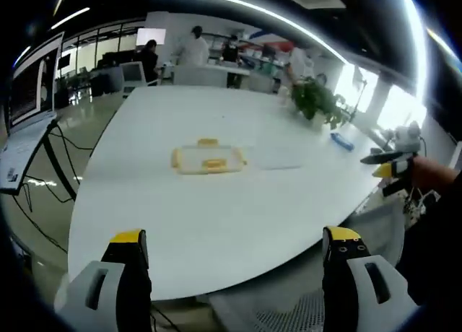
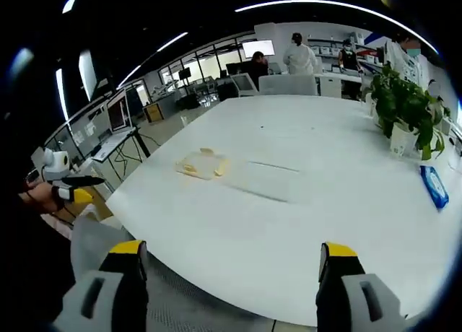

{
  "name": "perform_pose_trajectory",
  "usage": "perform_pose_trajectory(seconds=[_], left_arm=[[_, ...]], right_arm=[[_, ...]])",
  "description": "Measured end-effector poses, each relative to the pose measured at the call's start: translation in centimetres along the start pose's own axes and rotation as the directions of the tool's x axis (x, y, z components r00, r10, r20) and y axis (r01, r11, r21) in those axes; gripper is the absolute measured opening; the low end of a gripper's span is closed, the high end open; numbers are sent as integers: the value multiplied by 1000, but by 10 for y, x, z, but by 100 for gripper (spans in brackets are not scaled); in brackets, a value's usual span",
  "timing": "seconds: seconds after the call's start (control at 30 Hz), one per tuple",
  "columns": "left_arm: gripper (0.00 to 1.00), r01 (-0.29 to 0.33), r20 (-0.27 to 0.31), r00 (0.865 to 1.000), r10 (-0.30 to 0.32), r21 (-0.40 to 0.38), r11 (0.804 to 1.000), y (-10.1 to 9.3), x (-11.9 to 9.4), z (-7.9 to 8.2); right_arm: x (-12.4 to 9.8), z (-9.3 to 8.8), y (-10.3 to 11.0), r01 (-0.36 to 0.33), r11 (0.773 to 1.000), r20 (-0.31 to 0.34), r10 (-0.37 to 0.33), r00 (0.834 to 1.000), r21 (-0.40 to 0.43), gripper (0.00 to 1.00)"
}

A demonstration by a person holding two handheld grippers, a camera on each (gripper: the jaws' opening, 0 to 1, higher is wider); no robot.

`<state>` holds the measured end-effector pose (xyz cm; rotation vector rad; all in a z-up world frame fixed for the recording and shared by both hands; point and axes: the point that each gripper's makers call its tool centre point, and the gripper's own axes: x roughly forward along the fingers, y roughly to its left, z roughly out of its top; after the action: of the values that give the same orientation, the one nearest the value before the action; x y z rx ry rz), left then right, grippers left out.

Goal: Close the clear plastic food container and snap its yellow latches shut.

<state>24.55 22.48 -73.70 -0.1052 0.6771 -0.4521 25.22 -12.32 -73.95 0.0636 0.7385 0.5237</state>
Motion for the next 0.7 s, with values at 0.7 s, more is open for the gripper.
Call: perform_pose_trajectory(seconds=[0.7], left_arm=[[99, 0, 9, 1000, 0, 7, 1000, 0, 1, 2]], right_arm=[[2, 7, -3, 26, 1000, 23, -26, 999, -10, 100]])
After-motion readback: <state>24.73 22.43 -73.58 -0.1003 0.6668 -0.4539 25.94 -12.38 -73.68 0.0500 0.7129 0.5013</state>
